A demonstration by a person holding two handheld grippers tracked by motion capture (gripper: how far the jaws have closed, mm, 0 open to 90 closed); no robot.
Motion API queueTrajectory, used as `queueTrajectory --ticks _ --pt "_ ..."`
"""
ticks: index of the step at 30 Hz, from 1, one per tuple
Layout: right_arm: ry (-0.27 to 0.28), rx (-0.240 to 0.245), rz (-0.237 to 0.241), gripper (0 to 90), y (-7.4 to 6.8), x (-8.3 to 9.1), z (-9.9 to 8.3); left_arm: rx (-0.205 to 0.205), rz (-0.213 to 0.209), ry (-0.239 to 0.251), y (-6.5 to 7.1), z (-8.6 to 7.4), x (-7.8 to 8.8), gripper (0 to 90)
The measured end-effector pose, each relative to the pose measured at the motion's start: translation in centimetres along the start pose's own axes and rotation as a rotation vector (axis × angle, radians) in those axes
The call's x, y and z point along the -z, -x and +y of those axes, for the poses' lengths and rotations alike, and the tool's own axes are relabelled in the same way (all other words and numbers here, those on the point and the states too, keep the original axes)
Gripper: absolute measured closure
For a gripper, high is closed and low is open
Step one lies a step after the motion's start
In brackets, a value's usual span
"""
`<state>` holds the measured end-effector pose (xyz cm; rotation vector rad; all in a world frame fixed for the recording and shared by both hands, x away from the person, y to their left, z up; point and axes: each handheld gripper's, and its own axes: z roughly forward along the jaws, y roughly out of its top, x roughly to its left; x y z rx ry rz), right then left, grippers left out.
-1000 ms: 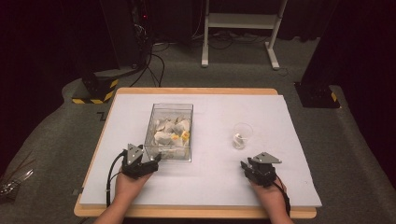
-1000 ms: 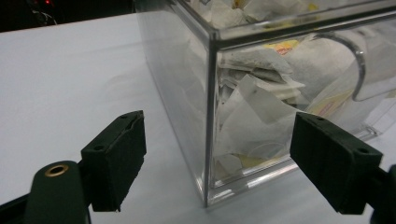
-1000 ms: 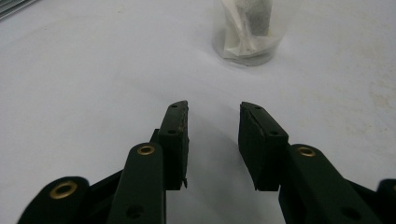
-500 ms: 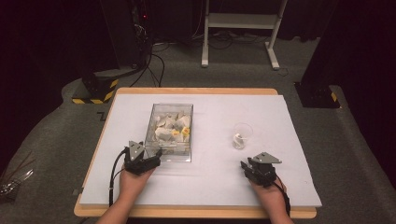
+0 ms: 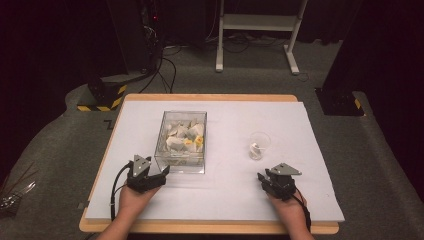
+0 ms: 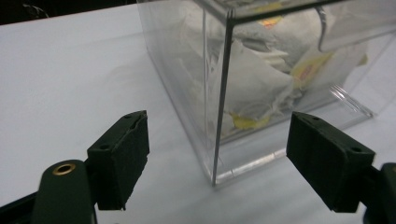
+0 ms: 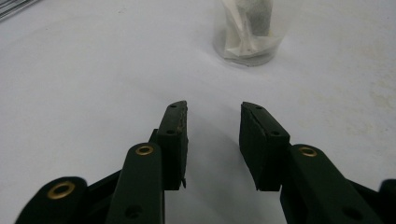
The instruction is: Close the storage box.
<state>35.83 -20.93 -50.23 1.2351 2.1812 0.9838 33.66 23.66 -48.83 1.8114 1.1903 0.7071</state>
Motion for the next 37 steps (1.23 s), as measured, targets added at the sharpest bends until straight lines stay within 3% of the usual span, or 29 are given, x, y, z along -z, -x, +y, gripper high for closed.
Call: queueTrajectory --ticks 3,9,11,15,18,21,25,37 --pt "-0.003 0.001 -0.002 62.0 0.0 0.0 0.0 0.002 -0.020 -0.025 -0.8 -0.7 0.8 23.1" --pt "-0.005 0.004 -0.004 61.6 0.0 -0.1 0.0 0.028 0.000 -0.088 -2.6 -2.0 1.5 25.7" --pt "-0.006 0.006 -0.008 60.7 0.0 -0.1 0.0 -0.003 0.003 -0.134 -2.9 -2.4 2.1 25.5" --pt "-0.014 -0.001 -0.011 59.8 -0.1 -0.2 0.1 -0.052 0.021 -0.164 -3.0 -2.7 2.4 24.1" --pt "-0.019 0.002 -0.011 57.9 -0.1 -0.2 0.1 -0.049 0.021 -0.164 -3.2 -2.9 2.2 23.8" --pt "-0.026 -0.016 -0.013 54.0 0.0 -0.2 0.1 -0.058 0.029 -0.203 -3.6 -3.3 1.8 22.6" --pt "-0.031 -0.011 -0.003 47.9 0.1 -0.3 0.1 -0.022 -0.001 -0.211 -4.0 -3.3 1.7 22.5" --pt "-0.038 -0.029 -0.022 43.6 0.1 -0.3 0.2 -0.009 -0.010 -0.215 -4.2 -3.3 1.7 22.3"
